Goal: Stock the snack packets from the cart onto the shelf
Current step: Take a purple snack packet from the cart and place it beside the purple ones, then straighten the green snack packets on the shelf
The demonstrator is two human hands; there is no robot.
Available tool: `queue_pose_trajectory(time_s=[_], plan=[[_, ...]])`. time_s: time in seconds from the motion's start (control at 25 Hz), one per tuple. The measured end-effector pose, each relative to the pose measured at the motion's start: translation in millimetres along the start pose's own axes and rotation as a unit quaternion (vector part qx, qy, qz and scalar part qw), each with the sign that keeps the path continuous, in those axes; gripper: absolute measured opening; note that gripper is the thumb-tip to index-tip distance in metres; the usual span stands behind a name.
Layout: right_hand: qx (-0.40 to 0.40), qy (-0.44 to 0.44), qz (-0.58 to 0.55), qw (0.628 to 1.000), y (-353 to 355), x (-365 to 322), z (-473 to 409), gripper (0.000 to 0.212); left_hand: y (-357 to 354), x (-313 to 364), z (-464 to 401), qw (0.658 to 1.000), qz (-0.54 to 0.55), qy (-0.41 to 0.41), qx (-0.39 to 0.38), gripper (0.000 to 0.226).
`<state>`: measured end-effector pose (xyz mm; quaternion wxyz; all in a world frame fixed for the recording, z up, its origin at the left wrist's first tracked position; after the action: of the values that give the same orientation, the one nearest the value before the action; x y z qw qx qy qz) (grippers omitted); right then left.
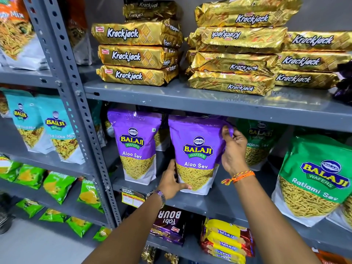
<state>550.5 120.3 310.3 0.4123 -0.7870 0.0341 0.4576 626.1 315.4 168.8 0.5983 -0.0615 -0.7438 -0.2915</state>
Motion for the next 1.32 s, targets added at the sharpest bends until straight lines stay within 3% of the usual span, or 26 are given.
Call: queue_pose_trajectory(time_s=[0.32,0.4,0.48,0.56,0.64,0.68,0.8,0.92,1.04,1.24,1.32], plan=[[-0.003,0.017,0.001,1.000,1,-8,7,0.020,-4,-2,-1,1.000,-0.001,0.001,-0.004,0.096],[-0.024,-0.008,0.010,1.000,2,-10,10,0.007,-4,-5,2,1.000,-0.008,0.002,-0.003,0.107],[-0.036,-0.042,0.034,0.998,18,-16,16,0.020,-3,1,16,0.999,-0.010,0.014,0.046,0.116],[-0.014,-0.042,0.084,0.995,52,-34,35,0.034,0,18,46,0.985,-0.009,0.049,0.164,0.096],[0.088,0.007,0.132,0.987,113,-61,69,0.039,-12,47,80,0.965,0.043,0.051,0.253,0.060],[0.154,0.037,0.148,0.976,147,-75,91,0.037,-29,59,89,0.965,0.064,0.047,0.251,0.051],[0.294,0.084,0.174,0.936,227,-93,140,0.043,-105,81,86,0.985,0.119,0.053,0.110,0.040],[0.331,0.073,0.202,0.919,269,-102,146,0.045,-186,97,68,0.992,0.105,0.066,-0.032,0.042],[0.281,0.009,0.256,0.925,290,-106,133,0.062,-243,117,48,0.983,0.110,0.086,-0.122,0.065],[0.147,-0.013,0.391,0.909,318,-109,104,0.074,-298,131,28,0.961,0.172,0.082,-0.199,0.059],[0.113,-0.020,0.421,0.900,317,-105,98,0.070,-309,118,23,0.957,0.199,0.090,-0.192,0.071]])
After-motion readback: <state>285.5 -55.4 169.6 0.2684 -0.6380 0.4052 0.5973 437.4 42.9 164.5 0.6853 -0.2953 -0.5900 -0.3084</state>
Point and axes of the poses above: each hand's wrist, its own z-axis away from the middle knuckle, its own y-axis out of the back of the hand, x = y × z, the point moved 6 cm from there along -z, towards the middle knuckle, and after that the axes turned 3 degrees about -z, right-handed, at the moved point
